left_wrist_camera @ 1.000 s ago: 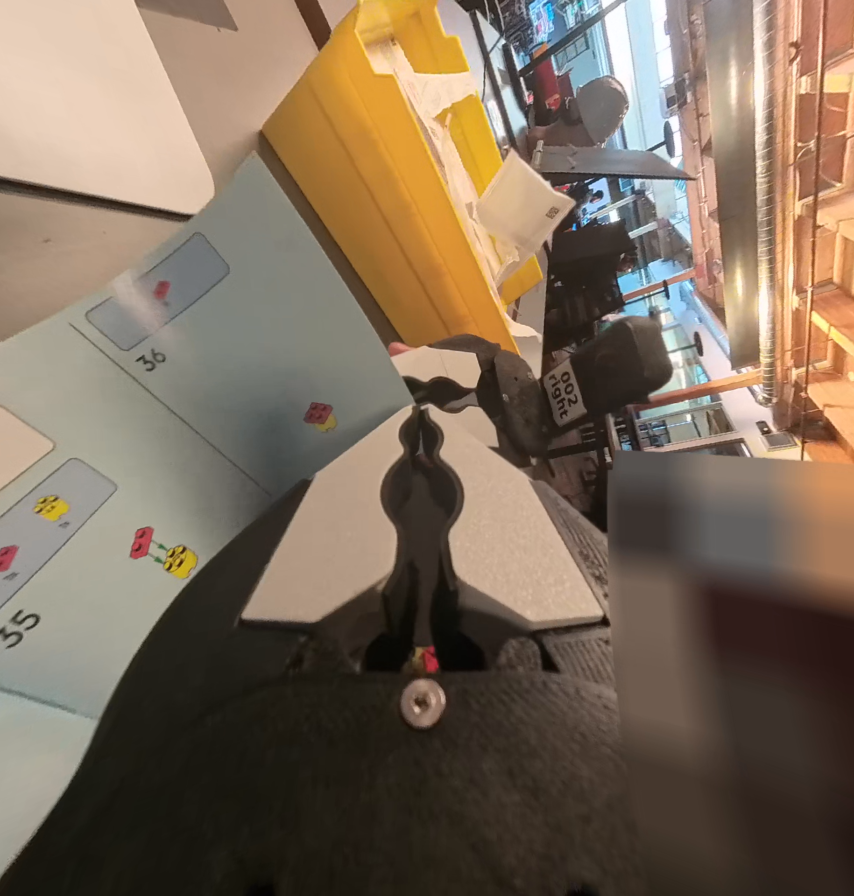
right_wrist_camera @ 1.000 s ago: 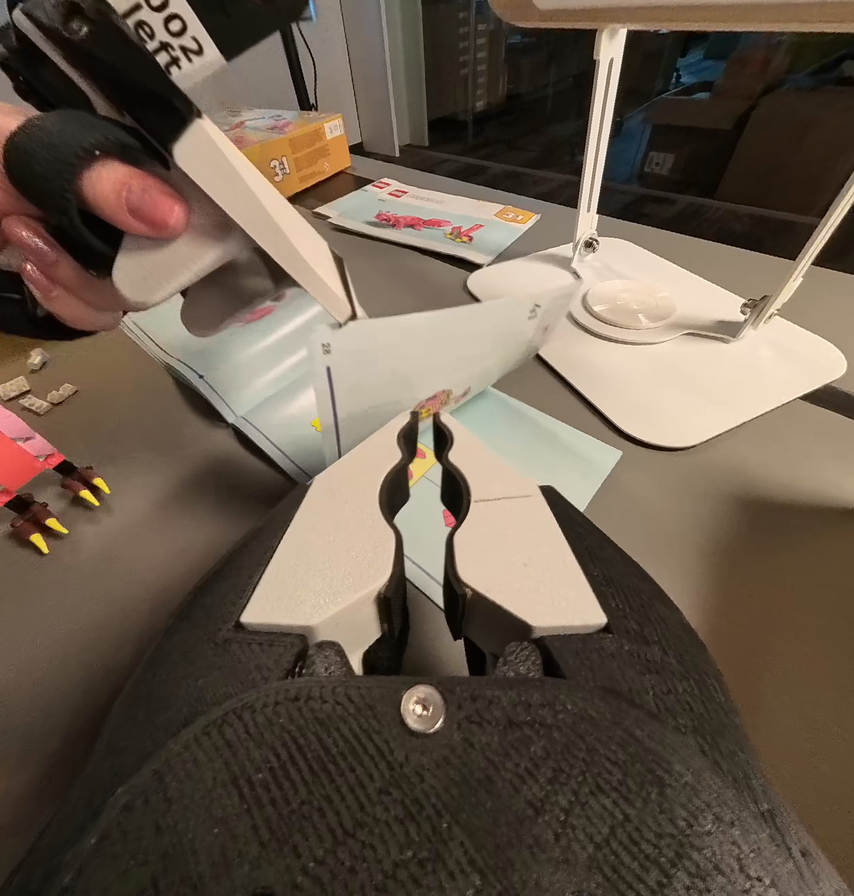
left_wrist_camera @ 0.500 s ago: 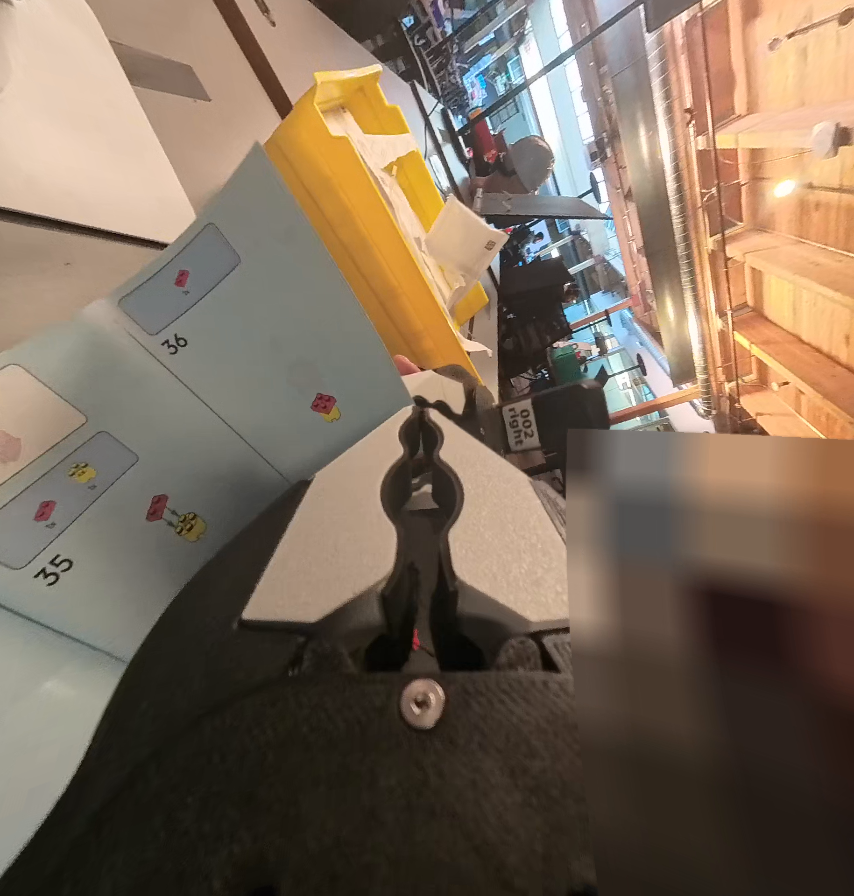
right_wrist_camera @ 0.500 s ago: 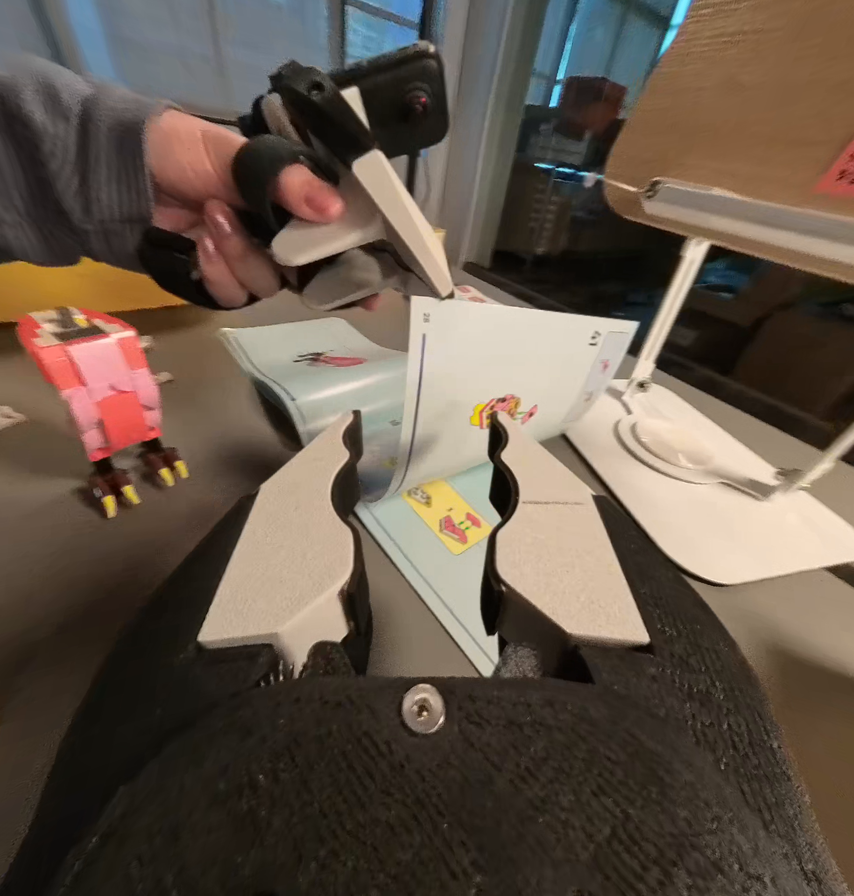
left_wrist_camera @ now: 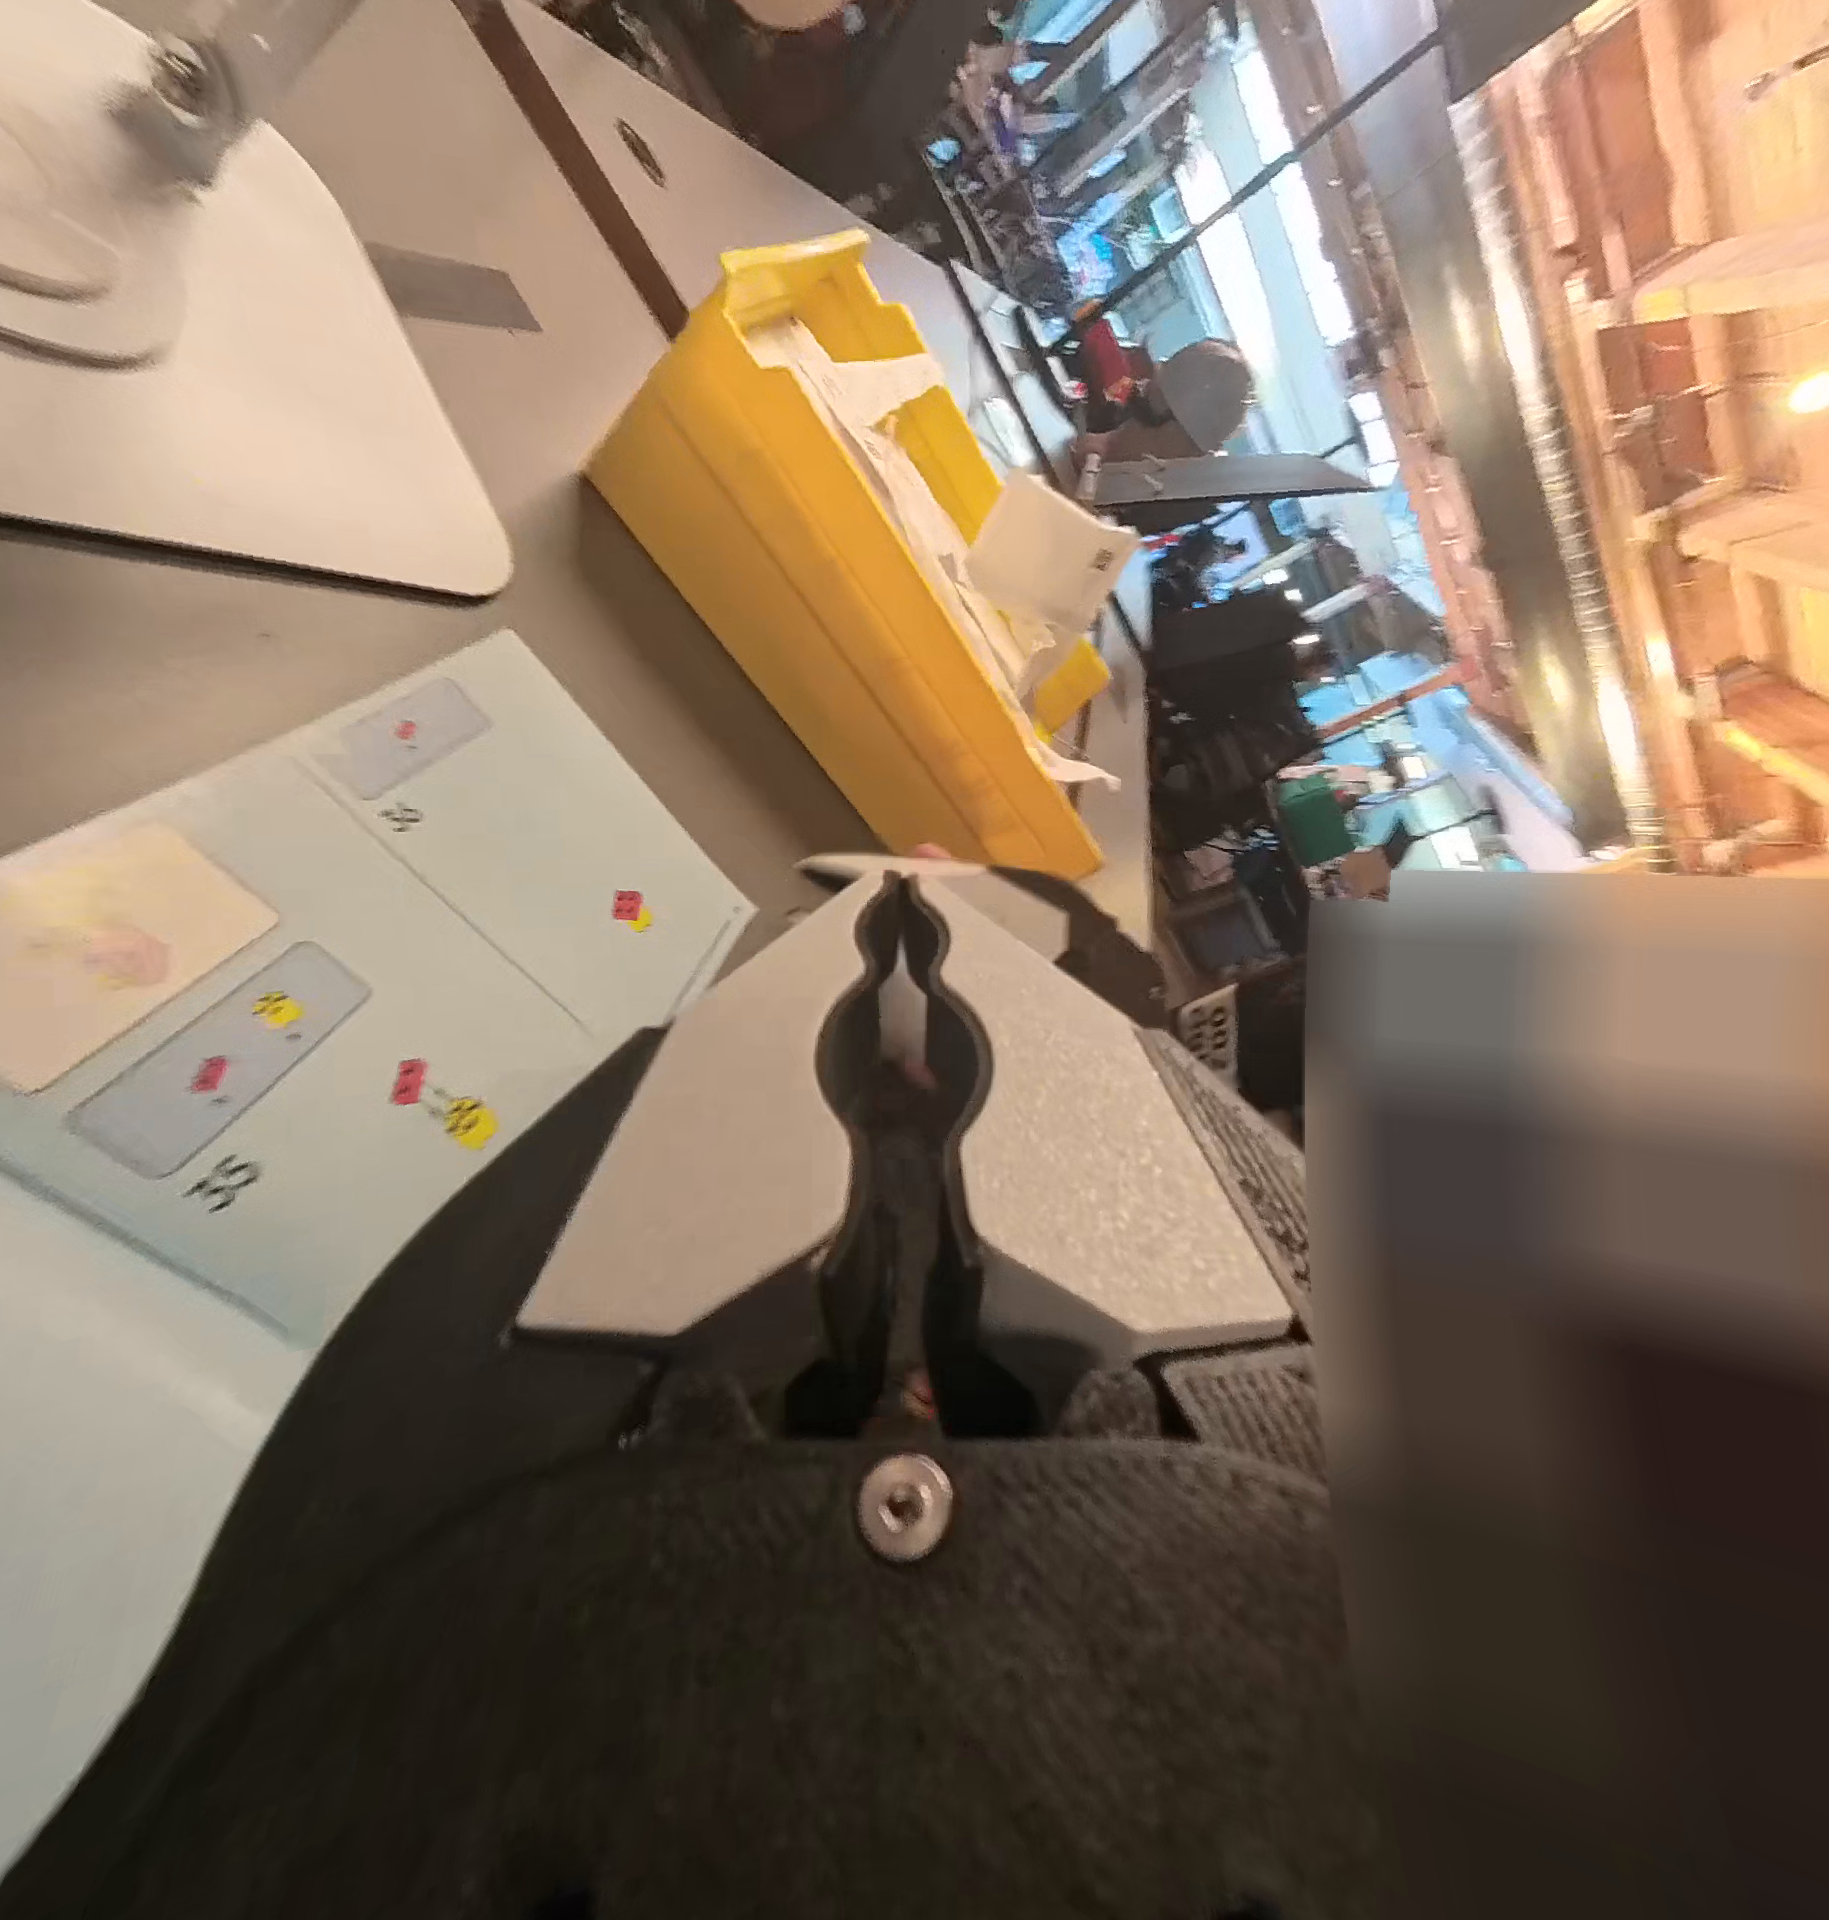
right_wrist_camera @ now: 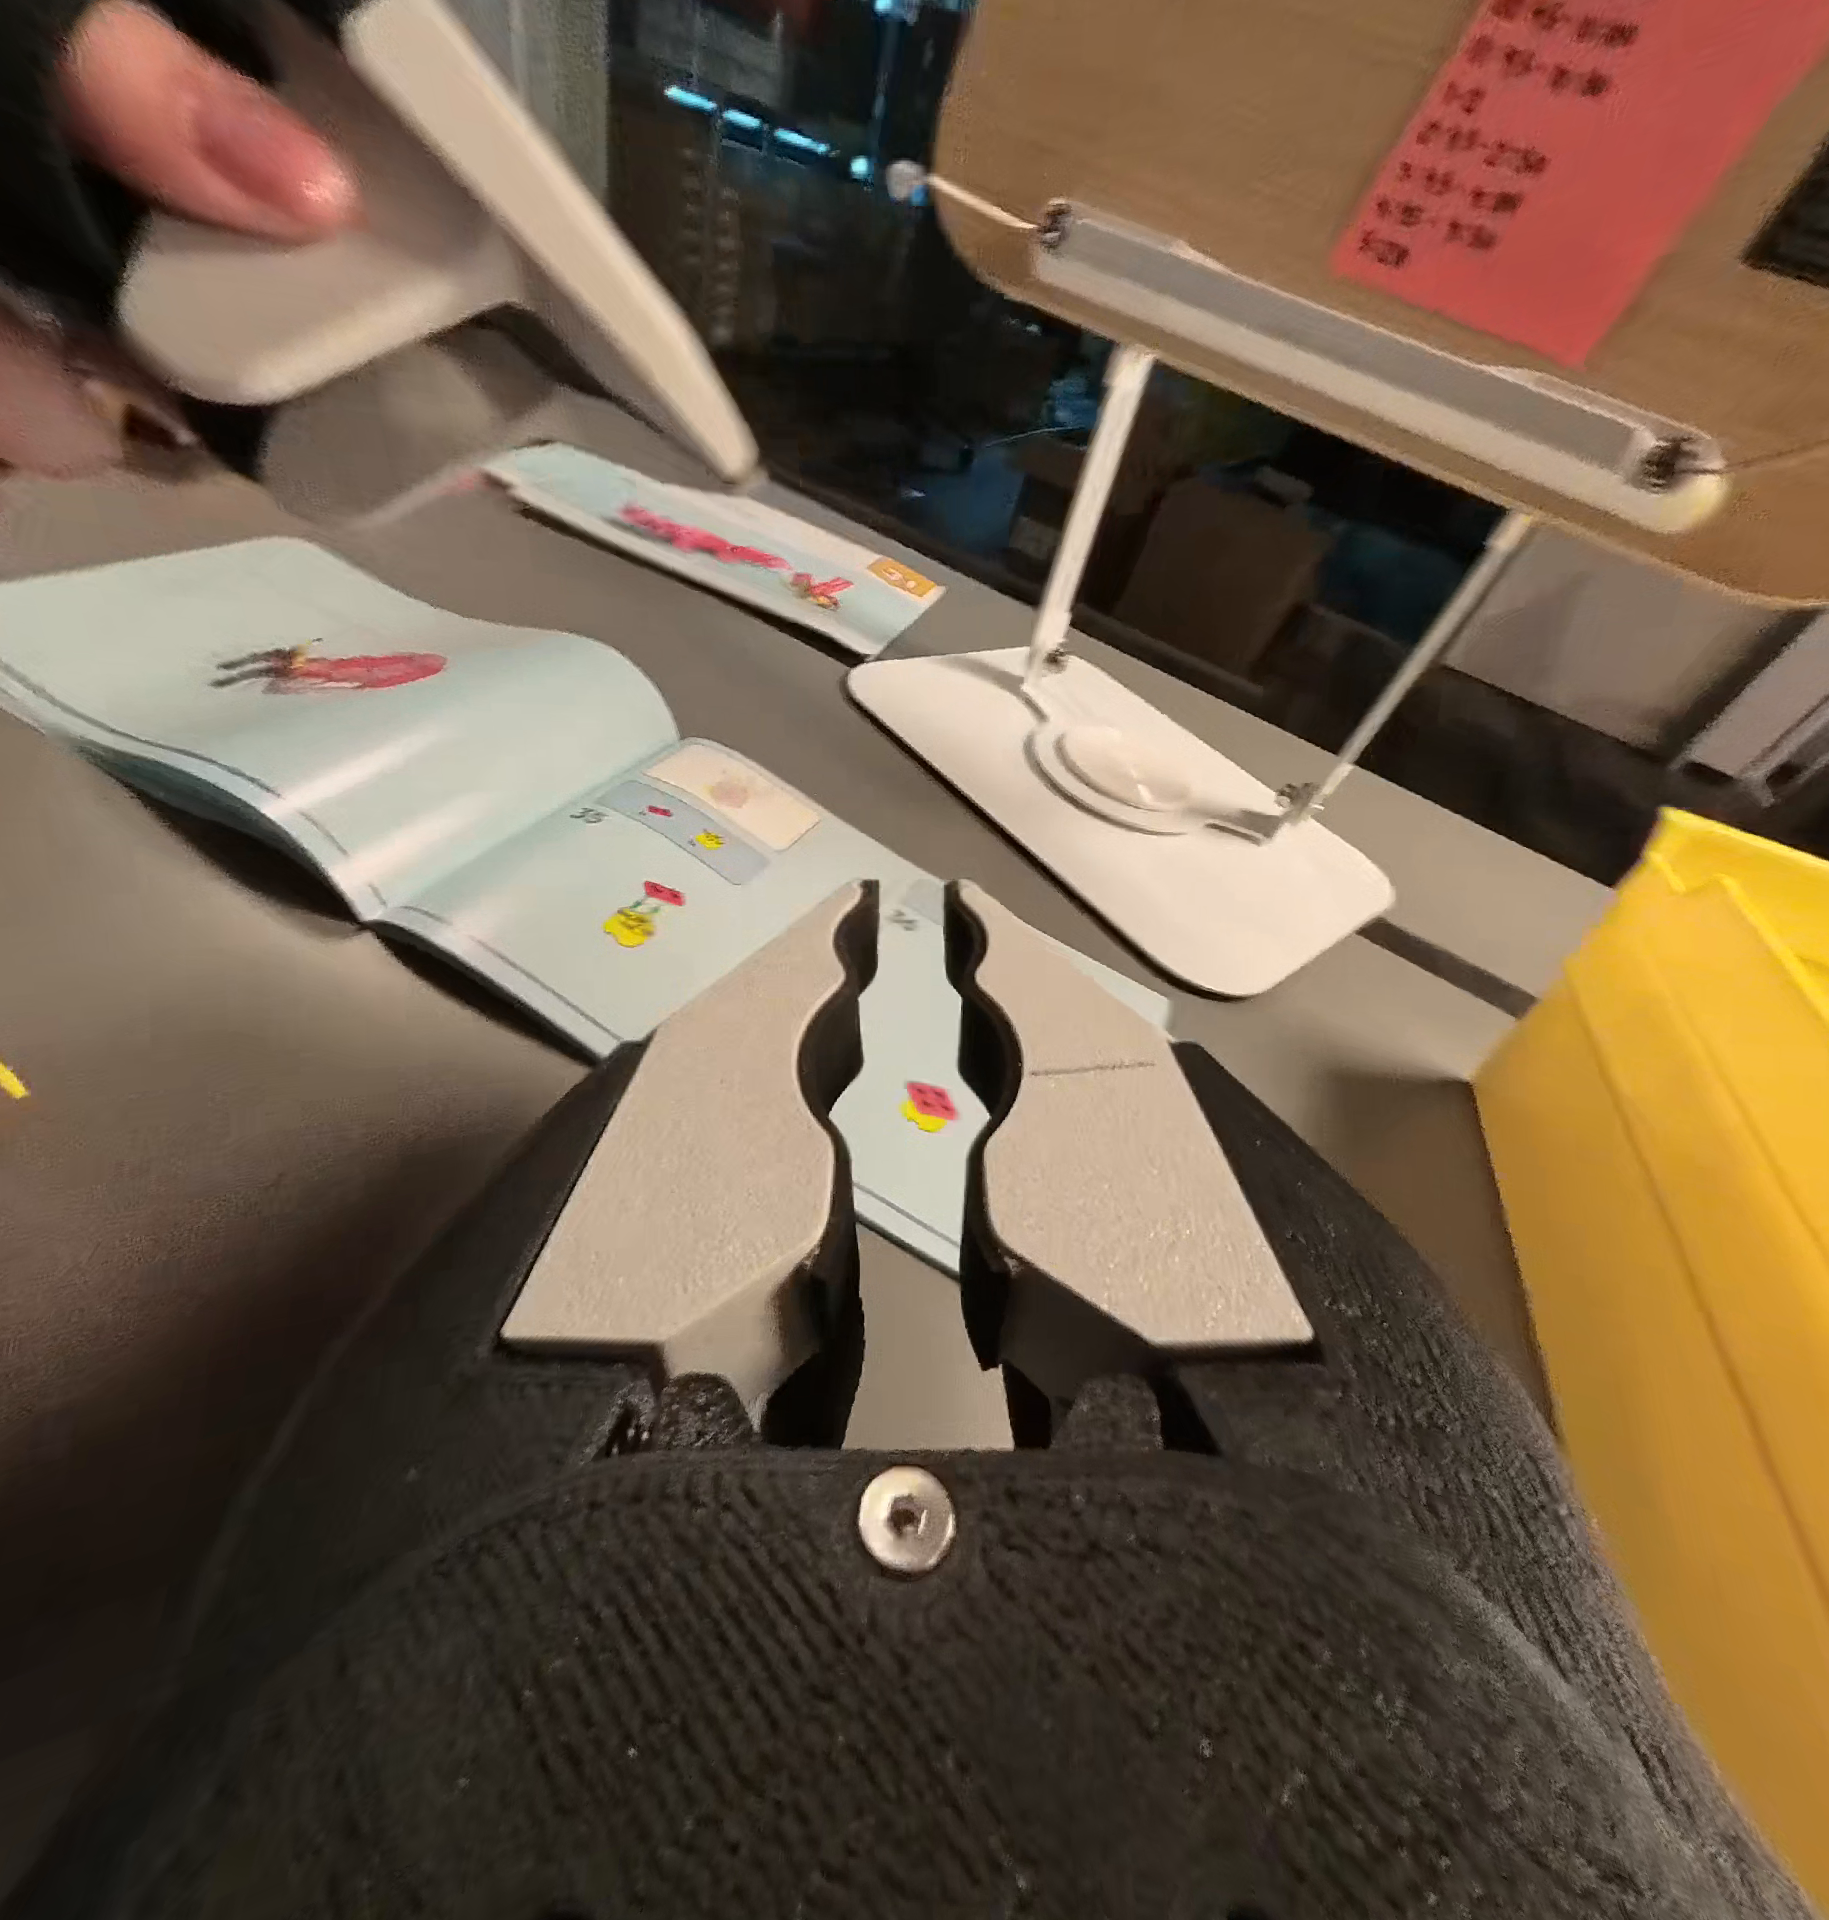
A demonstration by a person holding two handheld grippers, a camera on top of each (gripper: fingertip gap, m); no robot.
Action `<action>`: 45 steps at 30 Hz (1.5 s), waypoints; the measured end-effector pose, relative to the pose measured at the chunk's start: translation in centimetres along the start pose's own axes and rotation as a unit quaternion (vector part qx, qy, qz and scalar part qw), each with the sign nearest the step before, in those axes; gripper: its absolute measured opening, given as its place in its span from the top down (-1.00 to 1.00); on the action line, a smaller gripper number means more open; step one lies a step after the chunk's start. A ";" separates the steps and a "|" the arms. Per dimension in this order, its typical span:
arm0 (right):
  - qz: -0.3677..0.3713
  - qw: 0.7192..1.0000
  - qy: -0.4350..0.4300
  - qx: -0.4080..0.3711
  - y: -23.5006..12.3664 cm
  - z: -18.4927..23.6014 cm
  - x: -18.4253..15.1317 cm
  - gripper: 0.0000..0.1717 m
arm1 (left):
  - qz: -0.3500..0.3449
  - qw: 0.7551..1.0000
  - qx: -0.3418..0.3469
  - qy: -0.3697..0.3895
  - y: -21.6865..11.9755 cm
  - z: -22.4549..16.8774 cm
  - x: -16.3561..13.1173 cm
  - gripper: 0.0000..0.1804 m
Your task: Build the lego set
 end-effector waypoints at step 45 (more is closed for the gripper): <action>-0.117 0.973 0.091 -0.178 -3.9 -7.0 -2.1 1.00 | 0.385 0.799 0.251 0.387 15.5 1.8 -1.5 0.85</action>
Point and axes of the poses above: each gripper's, where its closed fingertips meet, y out along the fingers, x out of its top, z = x × y across the jaws, the point moved 9 cm from there along -y, back along the fingers, and after that the axes turned 10 degrees about z, right-handed, at the moved point
